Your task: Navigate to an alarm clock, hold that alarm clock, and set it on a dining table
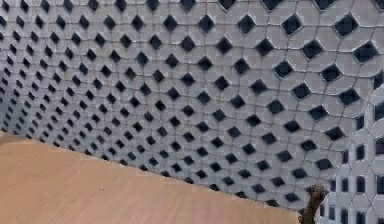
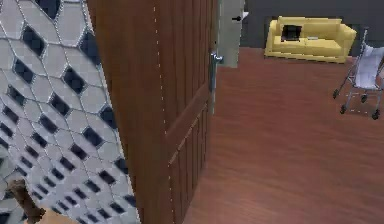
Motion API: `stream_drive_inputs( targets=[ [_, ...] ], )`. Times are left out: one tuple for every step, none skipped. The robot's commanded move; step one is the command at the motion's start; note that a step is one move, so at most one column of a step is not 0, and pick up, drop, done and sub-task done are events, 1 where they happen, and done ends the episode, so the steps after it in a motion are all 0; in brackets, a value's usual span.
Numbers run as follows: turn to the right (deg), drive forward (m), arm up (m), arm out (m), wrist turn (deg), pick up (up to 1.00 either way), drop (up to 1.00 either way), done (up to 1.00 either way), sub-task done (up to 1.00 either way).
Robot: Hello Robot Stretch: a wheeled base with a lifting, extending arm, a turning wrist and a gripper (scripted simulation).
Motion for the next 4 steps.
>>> stream_drive_inputs(
  targets=[
    [0.0, 0.45, 0.00, 0.00, 0.0, 0.00, 0.00, 0.00, 0.00],
    [-45.0, 0.00, 0.00, 0.00, 0.0, 0.00, 0.00, 0.00, 0.00],
    [-27.0, 0.00, 0.00, 0.00, 0.0, 0.00, 0.00, 0.00, 0.00],
    [0.0, 1.00, 0.00, 0.00, 0.0, 0.00, 0.00, 0.00, 0.00]
  ],
)
